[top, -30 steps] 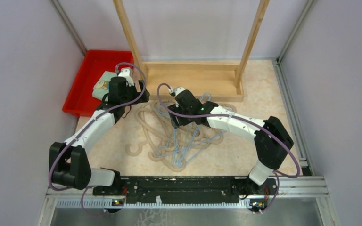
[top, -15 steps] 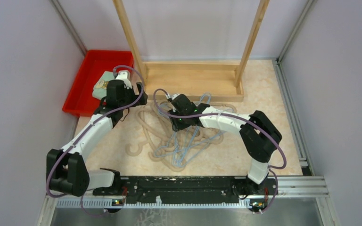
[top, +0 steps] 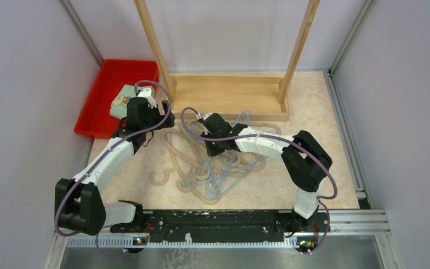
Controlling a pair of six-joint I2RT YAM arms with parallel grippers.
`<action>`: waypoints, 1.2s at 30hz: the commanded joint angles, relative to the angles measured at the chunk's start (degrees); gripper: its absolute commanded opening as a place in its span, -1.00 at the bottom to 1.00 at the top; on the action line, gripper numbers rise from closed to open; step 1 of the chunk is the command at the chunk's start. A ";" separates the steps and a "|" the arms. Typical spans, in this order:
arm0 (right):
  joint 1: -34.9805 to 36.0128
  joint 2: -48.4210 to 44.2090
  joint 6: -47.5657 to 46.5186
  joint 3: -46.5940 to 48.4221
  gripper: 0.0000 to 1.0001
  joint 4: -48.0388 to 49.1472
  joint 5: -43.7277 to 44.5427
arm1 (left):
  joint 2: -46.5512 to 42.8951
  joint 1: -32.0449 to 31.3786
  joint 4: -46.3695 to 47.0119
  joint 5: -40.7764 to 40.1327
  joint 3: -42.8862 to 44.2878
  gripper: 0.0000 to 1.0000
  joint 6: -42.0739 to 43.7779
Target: Organize the hangers
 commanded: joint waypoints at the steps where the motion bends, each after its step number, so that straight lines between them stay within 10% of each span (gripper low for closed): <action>1: 0.18 -0.66 -1.09 0.68 -1.00 0.77 -0.57 | -0.74 -0.16 0.59 -0.19 -0.48 1.00 -0.68; 18: 0.17 -7.62 -0.85 6.30 -1.00 -9.92 4.12 | 1.60 -0.17 2.02 0.46 0.20 1.00 -0.59; 29: 0.13 -6.00 7.83 5.96 -0.32 -16.77 12.08 | 4.46 -0.17 2.52 1.93 0.65 1.00 -0.81; 36: -0.17 -5.68 9.82 4.76 -0.22 -17.24 12.50 | 6.13 -0.17 1.93 2.40 1.69 1.00 -0.34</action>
